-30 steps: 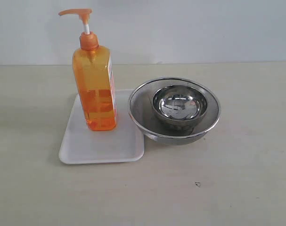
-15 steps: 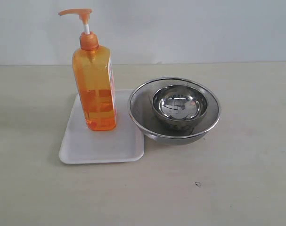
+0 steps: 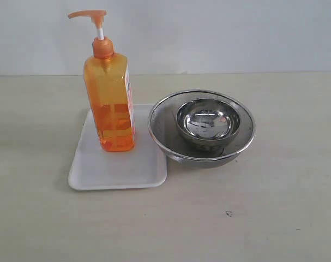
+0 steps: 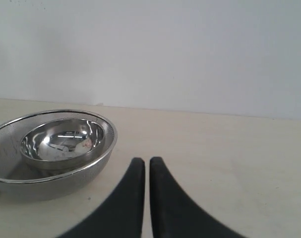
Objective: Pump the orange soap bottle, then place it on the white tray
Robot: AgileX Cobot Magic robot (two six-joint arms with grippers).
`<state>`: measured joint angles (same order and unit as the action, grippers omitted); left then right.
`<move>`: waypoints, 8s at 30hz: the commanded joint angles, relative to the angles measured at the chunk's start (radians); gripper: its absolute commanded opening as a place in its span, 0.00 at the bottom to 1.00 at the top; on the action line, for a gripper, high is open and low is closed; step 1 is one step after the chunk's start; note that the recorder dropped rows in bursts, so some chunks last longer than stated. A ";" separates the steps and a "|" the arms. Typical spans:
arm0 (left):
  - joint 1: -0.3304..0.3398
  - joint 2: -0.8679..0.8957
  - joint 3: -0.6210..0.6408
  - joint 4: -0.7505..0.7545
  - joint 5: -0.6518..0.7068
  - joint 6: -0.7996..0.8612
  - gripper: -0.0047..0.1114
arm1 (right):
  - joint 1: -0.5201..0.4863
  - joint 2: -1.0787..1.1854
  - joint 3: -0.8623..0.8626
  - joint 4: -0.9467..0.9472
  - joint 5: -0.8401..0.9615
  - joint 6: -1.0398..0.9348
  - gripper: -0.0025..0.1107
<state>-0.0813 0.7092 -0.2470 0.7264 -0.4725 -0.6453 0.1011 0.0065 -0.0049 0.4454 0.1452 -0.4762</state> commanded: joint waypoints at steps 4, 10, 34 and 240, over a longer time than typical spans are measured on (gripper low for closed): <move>0.001 -0.004 0.004 -0.012 0.002 0.002 0.08 | -0.004 -0.007 0.005 -0.018 0.040 -0.008 0.03; 0.001 -0.004 0.004 -0.012 0.002 0.002 0.08 | -0.004 -0.007 0.005 -0.048 0.215 -0.002 0.03; 0.001 -0.004 0.004 -0.012 0.002 0.002 0.08 | -0.002 -0.007 0.005 -0.466 0.204 0.426 0.03; 0.083 -0.709 0.247 -0.871 0.768 0.689 0.08 | -0.002 -0.007 0.005 -0.456 0.202 0.459 0.03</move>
<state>0.0000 0.0038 -0.0040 -0.1496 0.2920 0.0373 0.1011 0.0051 0.0008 -0.0112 0.3533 -0.0156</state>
